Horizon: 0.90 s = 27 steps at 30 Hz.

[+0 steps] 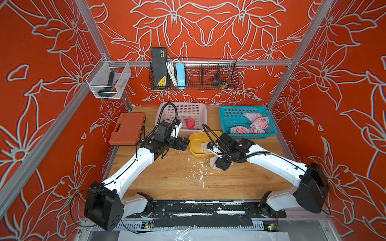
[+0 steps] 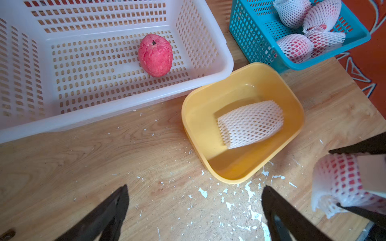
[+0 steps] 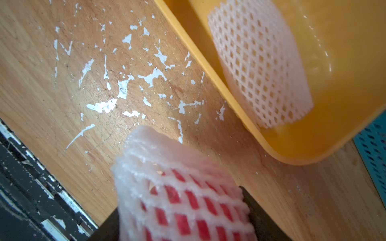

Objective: Remove foam nets from apples
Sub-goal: Pick up the apple from the basket, then place the apple at the center of the board.

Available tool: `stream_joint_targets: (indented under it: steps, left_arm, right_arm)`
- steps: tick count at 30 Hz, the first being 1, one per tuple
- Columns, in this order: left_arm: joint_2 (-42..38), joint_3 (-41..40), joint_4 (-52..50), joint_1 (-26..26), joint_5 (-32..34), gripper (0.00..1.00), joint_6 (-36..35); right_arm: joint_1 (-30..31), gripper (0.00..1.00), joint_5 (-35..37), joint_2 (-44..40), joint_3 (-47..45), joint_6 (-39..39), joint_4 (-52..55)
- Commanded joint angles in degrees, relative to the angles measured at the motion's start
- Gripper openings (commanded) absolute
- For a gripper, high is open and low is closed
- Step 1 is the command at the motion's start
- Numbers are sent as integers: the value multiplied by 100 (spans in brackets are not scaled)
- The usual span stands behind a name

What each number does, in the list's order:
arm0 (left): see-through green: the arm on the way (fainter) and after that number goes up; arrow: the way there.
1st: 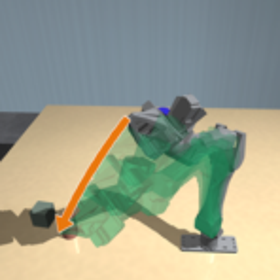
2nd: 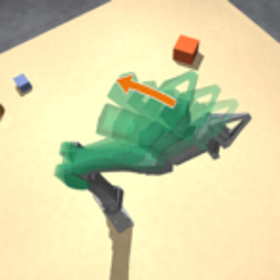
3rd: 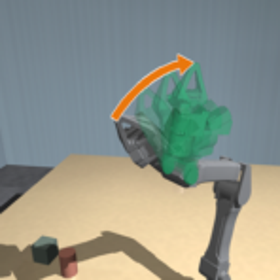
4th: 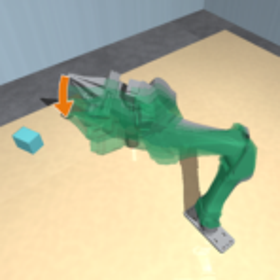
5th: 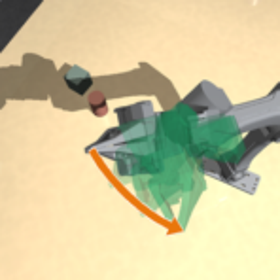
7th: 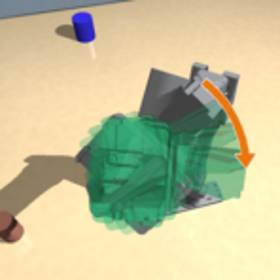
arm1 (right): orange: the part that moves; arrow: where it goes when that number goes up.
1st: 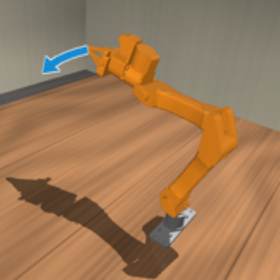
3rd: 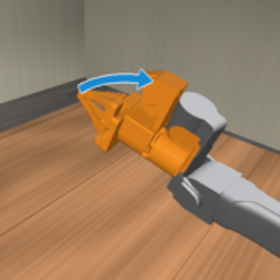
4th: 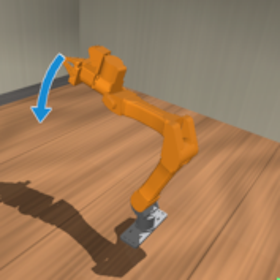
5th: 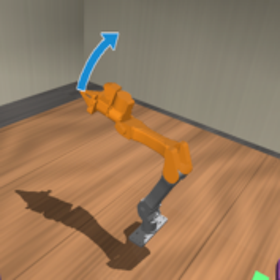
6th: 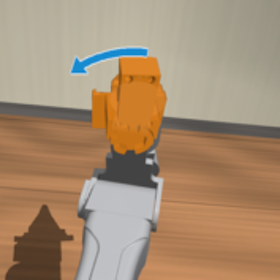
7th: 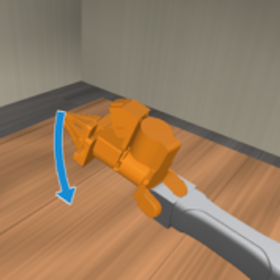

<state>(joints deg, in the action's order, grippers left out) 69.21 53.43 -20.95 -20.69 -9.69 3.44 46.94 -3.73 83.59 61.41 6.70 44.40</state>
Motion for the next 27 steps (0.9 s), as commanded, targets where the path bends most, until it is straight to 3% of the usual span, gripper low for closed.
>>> stream_joint_targets:
  steps: [1,12,27]
  left_arm:
    - [-254,-219,-26,-13,129,98,-75]
    - [-443,-693,200,-60,64,98,-282]
    - [-443,-917,240,-893,177,98,-432]
  right_arm:
    - [78,67,-123,441,73,-14,-344]
    - [139,84,-214,827,-13,256,-582]
    - [127,98,-188,434,-347,358,-575]
